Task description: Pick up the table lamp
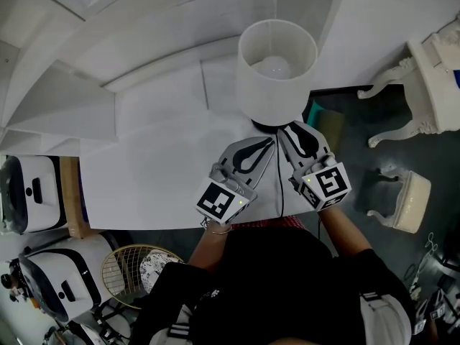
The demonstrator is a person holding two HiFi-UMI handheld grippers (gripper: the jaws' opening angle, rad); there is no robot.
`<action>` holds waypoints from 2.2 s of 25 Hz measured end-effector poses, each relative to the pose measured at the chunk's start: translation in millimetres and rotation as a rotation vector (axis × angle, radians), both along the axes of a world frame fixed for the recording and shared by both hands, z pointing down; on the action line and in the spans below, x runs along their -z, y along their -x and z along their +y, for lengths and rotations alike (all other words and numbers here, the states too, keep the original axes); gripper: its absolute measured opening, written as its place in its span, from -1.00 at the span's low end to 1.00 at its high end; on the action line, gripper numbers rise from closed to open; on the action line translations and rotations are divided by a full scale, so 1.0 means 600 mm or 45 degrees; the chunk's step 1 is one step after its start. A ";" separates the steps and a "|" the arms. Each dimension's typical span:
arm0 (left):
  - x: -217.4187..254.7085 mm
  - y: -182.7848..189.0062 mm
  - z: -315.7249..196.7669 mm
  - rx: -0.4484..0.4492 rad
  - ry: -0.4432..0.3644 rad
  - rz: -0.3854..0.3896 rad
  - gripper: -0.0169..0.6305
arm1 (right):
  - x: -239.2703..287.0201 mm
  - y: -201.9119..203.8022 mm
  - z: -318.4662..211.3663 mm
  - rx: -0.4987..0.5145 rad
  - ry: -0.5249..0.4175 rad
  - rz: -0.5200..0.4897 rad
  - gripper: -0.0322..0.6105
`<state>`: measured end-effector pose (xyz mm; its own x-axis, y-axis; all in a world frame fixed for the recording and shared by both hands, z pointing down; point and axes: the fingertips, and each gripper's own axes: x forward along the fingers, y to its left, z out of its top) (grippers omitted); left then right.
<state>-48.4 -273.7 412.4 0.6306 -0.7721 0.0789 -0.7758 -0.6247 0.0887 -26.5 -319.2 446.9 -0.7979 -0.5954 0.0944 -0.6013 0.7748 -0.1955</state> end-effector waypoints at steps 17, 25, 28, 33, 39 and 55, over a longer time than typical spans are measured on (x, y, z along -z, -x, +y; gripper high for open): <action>-0.004 0.028 -0.010 0.000 -0.004 0.022 -0.91 | -0.056 0.038 -0.052 -0.030 -0.013 0.081 -0.58; -0.011 0.045 -0.010 0.006 0.008 0.023 -0.91 | -0.072 0.053 -0.075 -0.056 -0.029 0.100 -0.57; -0.015 0.052 -0.010 0.009 0.016 0.020 -0.91 | -0.077 0.059 -0.087 -0.061 -0.034 0.110 -0.57; -0.021 0.063 -0.008 0.018 0.032 0.025 -0.91 | -0.082 0.066 -0.101 -0.077 -0.044 0.124 -0.57; -0.026 0.080 -0.006 0.034 0.047 0.018 -0.91 | -0.086 0.076 -0.113 -0.094 -0.042 0.119 -0.58; -0.032 0.114 0.004 0.098 0.055 0.034 -0.91 | -0.093 0.099 -0.144 -0.126 -0.055 0.143 -0.58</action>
